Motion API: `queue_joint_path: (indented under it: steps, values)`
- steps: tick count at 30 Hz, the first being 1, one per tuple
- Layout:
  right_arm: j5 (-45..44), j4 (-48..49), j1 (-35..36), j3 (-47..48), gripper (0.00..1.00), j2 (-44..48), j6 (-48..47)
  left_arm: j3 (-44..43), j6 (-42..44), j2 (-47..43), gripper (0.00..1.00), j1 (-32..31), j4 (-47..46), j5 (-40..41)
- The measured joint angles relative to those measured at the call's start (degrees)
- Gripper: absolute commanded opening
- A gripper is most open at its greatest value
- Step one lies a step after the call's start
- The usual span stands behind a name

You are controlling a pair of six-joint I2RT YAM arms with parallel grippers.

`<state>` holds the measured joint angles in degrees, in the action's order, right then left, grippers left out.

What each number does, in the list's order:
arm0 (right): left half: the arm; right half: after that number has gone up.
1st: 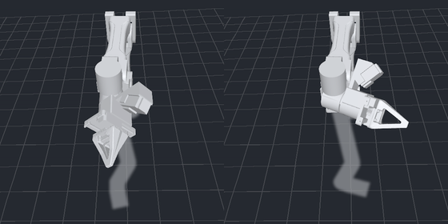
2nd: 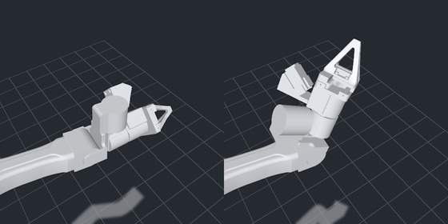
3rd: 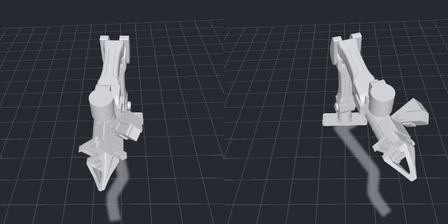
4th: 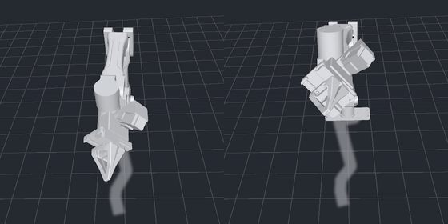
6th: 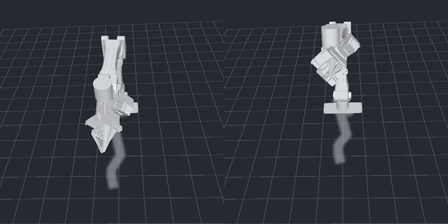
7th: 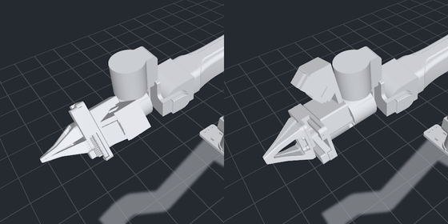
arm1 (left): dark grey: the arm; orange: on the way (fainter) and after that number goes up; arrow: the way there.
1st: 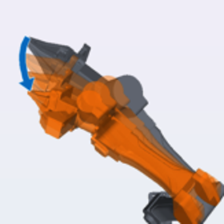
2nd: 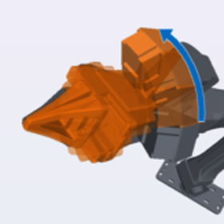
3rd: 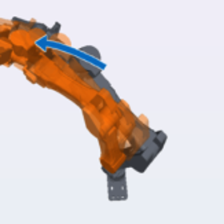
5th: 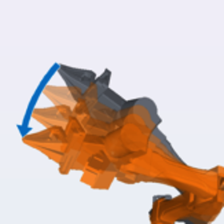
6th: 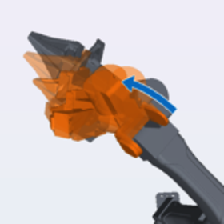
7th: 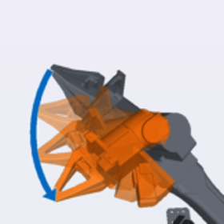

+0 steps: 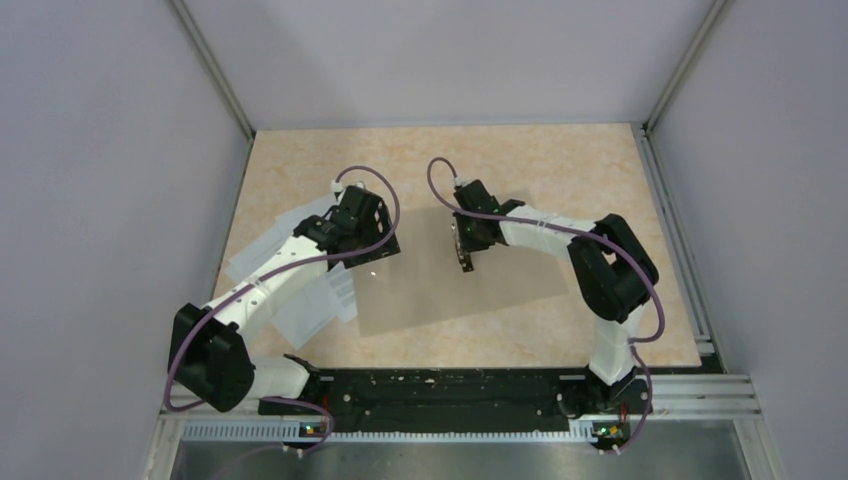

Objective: Put the files into the folder

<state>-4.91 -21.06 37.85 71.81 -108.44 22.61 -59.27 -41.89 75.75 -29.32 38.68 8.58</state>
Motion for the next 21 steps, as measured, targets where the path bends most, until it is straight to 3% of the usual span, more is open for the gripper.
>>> queue_joint_path:
  steps: [8,21]
  values:
    - [-1.01,0.02,-2.99,0.63,0.09,0.0,-2.01,0.0,-0.09,0.02,0.78,0.0,0.02,0.28]
    - [-0.76,2.43,-17.11,3.21,0.09,-2.08,-9.31,-0.02,-3.06,2.91,0.79,1.14,0.39,3.02]
